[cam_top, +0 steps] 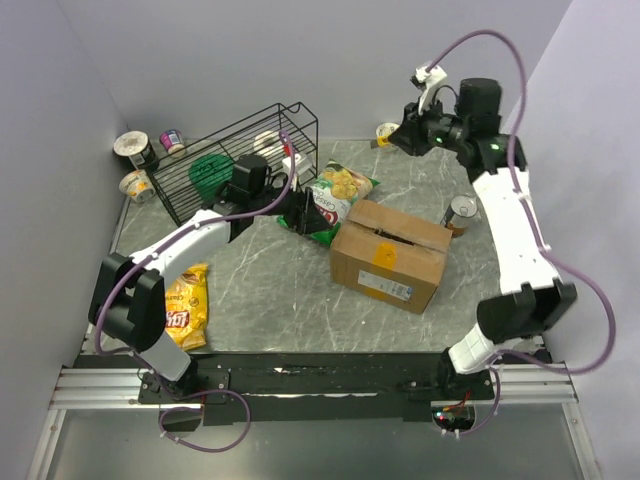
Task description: Unpack the express box
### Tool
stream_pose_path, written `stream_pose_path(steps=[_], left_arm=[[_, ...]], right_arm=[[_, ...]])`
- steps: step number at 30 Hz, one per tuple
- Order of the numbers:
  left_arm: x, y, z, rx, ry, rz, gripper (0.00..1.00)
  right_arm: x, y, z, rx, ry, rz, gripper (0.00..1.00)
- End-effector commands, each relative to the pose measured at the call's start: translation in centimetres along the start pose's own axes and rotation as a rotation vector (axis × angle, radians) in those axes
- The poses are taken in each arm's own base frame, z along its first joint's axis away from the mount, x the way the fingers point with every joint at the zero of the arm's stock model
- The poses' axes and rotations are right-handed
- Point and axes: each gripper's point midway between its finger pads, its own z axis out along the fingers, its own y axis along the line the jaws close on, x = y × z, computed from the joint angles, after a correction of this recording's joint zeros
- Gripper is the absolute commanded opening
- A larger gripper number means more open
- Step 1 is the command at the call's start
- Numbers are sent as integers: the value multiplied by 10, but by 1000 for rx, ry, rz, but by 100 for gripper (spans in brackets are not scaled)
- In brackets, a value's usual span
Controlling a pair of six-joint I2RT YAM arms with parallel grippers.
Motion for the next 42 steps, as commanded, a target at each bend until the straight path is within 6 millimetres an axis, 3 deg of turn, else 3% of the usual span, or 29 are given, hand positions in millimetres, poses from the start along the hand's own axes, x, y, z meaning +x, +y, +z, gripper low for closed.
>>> stream_pose_path(steps=[1,3,6,10,14,15,16,17,18,22,32,36,42], left_arm=[[-1,-10,6,101,12,30,82],[-1,-2,11,85,15,26,82],[8,2,17,87,35,-12,82],[17,2,24,103,40,-81,82],[28,2,31,102,70,-77,82],[28,2,33,101,75,-73,82],[29,2,35,104,80,-69,82],[31,0,37,105,86,-70,83],[31,2,40,100,88,-68,83],[34,3,49,83,102,-45,83],[47,6,52,71,136,-76,83],[48,8,53,65,137,-81,83],[47,9,56,62,132,-103,83]], right_arm=[[-35,75,-62,-270,-108,-175,0],[-30,78,-70,-272,-107,-210,0],[-15,75,-68,-267,-50,-205,0],[4,82,-63,-328,30,-142,0],[21,93,-64,-368,25,-200,0],[22,97,-63,-382,12,-225,17],[34,101,-63,-393,19,-232,19],[38,102,-64,-406,8,-268,13],[48,105,-59,-422,10,-278,0],[52,115,-62,-434,-52,-356,0],[61,119,-39,-339,-35,-405,0],[71,115,-29,-304,-3,-407,0],[70,112,-22,-286,-3,-394,0]])
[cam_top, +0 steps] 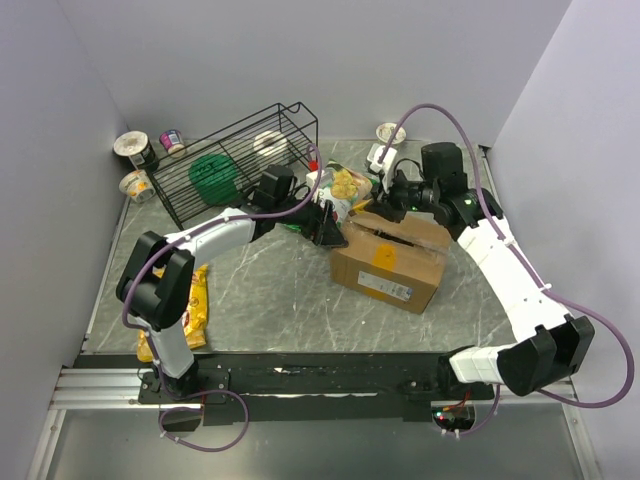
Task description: Unpack the express box
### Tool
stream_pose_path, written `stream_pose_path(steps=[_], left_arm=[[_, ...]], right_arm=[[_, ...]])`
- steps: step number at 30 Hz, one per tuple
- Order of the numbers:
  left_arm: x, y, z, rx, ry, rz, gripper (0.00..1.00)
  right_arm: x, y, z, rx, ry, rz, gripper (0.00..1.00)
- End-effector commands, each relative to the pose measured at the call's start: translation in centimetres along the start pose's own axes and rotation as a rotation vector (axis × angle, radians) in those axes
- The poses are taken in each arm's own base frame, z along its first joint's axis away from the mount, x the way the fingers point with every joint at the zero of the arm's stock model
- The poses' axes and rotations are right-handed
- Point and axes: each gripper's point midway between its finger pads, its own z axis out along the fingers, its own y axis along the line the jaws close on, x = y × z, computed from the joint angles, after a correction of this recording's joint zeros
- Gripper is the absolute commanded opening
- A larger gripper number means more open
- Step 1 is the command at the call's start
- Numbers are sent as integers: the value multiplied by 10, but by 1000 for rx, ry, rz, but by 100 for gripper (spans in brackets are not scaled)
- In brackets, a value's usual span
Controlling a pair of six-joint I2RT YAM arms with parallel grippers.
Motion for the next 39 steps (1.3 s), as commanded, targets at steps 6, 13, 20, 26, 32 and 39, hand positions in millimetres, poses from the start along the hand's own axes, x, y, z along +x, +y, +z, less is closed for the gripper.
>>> stream_pose_path(steps=[6,13,20,26,32,39], left_arm=[[-5,11,8,-37,-5,3,84],[-3,13,9,-41,-1,-4,83],[-5,15,9,-45,-4,-2,83],[-4,17,10,-45,-2,-9,83],[-5,19,10,-45,-3,-14,83],[-5,22,10,-48,-4,-20,83]], right_arm=[[-13,-13,4,54,-34,17,0],[-7,-4,7,21,-18,32,0],[-7,-2,10,15,-14,47,0],[-4,1,12,3,1,63,0],[-2,1,15,18,14,52,0],[5,-1,20,33,58,48,0]])
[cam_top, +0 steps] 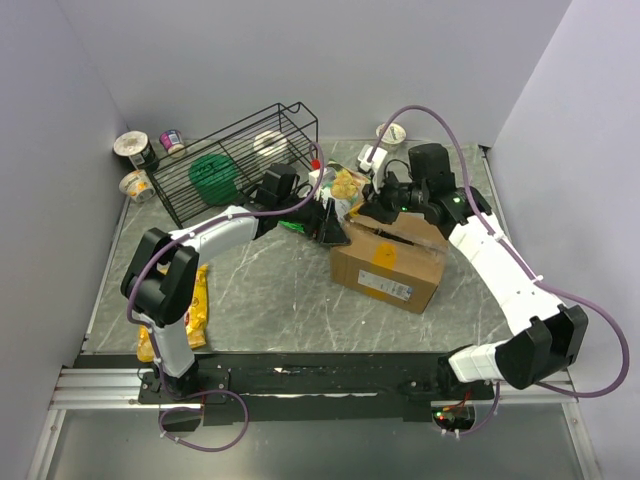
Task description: Unpack the express box
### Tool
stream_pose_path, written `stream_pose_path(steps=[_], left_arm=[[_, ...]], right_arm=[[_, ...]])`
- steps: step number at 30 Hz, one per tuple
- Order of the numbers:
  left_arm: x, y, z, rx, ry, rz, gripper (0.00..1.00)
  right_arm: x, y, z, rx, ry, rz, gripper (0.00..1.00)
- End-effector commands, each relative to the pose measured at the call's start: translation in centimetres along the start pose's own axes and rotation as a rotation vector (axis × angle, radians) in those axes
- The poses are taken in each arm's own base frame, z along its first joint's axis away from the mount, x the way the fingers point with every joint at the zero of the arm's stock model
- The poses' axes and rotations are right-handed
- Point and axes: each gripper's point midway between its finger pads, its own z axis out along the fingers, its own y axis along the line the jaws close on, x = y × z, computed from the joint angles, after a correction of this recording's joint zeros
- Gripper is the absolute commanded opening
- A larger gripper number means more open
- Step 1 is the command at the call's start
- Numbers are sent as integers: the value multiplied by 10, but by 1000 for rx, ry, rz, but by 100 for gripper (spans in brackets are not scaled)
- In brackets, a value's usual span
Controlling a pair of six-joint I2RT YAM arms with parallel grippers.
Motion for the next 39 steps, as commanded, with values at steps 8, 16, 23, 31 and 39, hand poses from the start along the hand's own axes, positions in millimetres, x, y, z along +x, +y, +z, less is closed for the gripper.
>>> stream_pose_path(steps=[8,16,23,31,39], left_arm=[[-3,21,4,-58,-9,-10,83],[-5,25,5,-61,-11,-17,83],[-9,28,5,-61,-30,-15,83],[-6,35,6,-90,-29,-30,83],[-2,41,6,-118,-26,-56,77]], right_arm=[[8,-10,5,50,74,-20,0],[12,-14,-1,55,145,-13,0],[22,-6,-6,37,195,16,0],[32,-6,-19,82,232,28,0],[43,-1,-30,112,256,27,0]])
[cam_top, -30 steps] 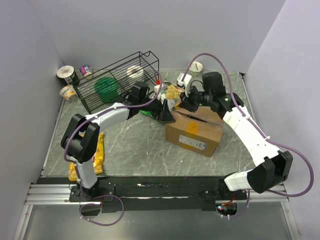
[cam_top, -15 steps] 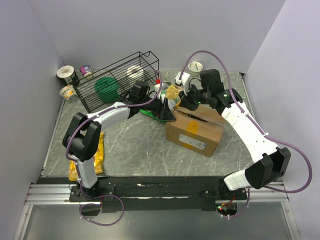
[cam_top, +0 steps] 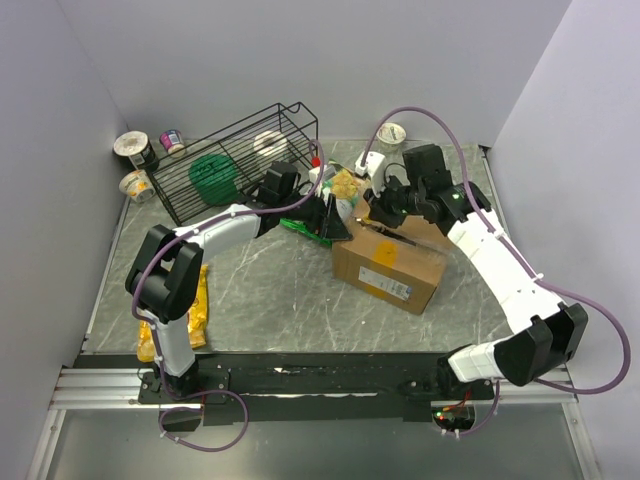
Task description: Unpack the express box
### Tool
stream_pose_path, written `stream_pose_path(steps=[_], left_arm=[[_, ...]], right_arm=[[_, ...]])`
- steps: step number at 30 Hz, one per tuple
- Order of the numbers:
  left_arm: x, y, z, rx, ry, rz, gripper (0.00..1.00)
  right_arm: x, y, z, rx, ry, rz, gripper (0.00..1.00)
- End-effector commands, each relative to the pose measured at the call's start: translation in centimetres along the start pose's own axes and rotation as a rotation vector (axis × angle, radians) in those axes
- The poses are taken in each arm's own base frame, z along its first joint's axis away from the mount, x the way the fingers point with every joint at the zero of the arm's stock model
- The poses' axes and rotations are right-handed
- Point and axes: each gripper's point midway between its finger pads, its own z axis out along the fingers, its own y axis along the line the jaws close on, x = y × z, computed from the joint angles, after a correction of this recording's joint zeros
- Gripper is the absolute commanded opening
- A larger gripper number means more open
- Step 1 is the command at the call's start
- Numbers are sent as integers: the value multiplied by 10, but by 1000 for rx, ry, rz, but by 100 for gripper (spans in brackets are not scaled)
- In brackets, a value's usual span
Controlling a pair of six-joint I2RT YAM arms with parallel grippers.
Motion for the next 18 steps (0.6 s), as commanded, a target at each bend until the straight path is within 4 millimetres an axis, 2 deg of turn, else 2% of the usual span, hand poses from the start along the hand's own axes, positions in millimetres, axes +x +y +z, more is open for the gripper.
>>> stream_pose_path(steps=[1,7,12,18], left_arm=[[4,31,3,-106,-5,-20,76],[5,34,4,-114,-7,-36,74],[8,37,5,-123,-4,-44,73],[11,42,6,-134,1,-48,72]], right_arm=[[21,4,-16,36,71,20,0],[24,2,-23,66,84,13,0],[29,3,-39,77,99,11,0],[44,6,-53,84,126,24,0]])
